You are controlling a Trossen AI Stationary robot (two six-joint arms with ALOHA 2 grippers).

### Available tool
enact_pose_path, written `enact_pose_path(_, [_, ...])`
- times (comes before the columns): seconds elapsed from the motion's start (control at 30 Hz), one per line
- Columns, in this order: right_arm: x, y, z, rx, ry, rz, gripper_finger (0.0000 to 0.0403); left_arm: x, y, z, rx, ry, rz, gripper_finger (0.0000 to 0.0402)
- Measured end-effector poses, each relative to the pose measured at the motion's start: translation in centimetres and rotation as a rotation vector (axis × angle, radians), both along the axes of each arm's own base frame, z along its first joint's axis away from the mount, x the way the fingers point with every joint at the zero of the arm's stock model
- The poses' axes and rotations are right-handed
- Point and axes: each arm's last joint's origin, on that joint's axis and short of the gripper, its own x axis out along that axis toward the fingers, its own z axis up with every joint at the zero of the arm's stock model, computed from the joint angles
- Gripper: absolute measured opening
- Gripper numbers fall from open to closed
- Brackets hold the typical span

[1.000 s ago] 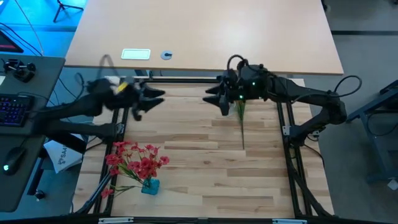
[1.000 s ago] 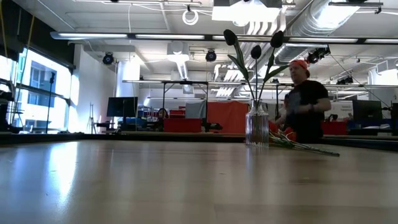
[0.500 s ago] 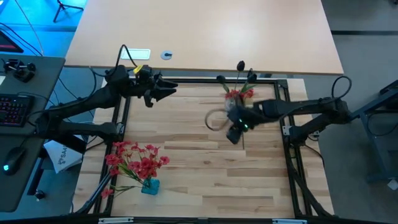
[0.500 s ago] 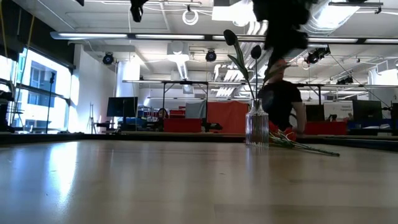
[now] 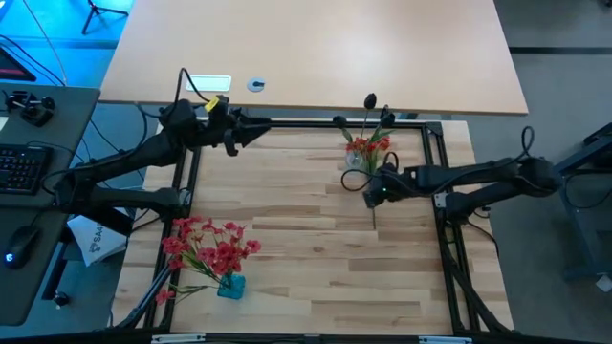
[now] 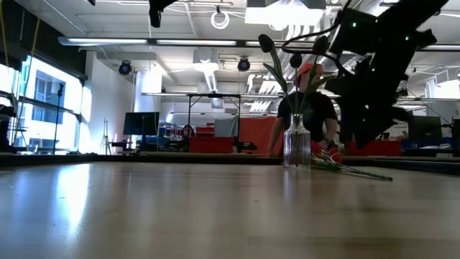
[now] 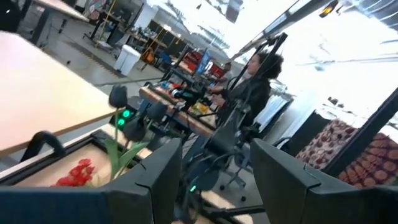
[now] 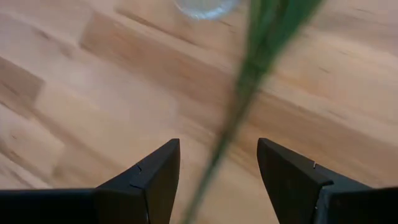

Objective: Sort flowers into vase by color
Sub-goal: Put the red flowers into the blue vase

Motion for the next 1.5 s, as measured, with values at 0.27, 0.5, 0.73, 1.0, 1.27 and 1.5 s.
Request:
enact_pose_path(0.27, [0.3, -2.5, -2.4, -0.133, 0.023, -0.130, 0.0209, 0.0, 0.0, 0.3, -0.019, -0.030, -0.004, 0.0176])
enact_pose_path(0.5, [1.5, -3.3, -3.8, -0.166, 0.050, -0.048, 0.0209, 0.0, 0.0, 0.3, -0.035, -0.031, -0.011, 0.0176])
enact_pose_path(0.73, [1.8, -3.6, -4.8, -0.206, 0.072, -0.141, 0.0209, 0.0, 0.0, 0.2, -0.045, -0.028, -0.013, 0.0176])
enact_pose_path(1.0, [1.9, -4.4, -5.6, -0.217, 0.099, -0.138, 0.0201, 0.0, -0.1, 0.2, -0.046, -0.025, -0.023, 0.0176])
enact_pose_path(1.27, [1.8, -4.2, -5.3, -0.214, 0.101, -0.114, 0.0023, 0.0, -0.2, 0.2, -0.063, -0.025, -0.045, 0.0176])
enact_pose_path(1.5, [-0.6, -2.6, -3.3, -0.179, 0.184, -0.113, 0.0006, 0.0, -0.4, 0.2, -0.065, -0.019, -0.107, 0.0176])
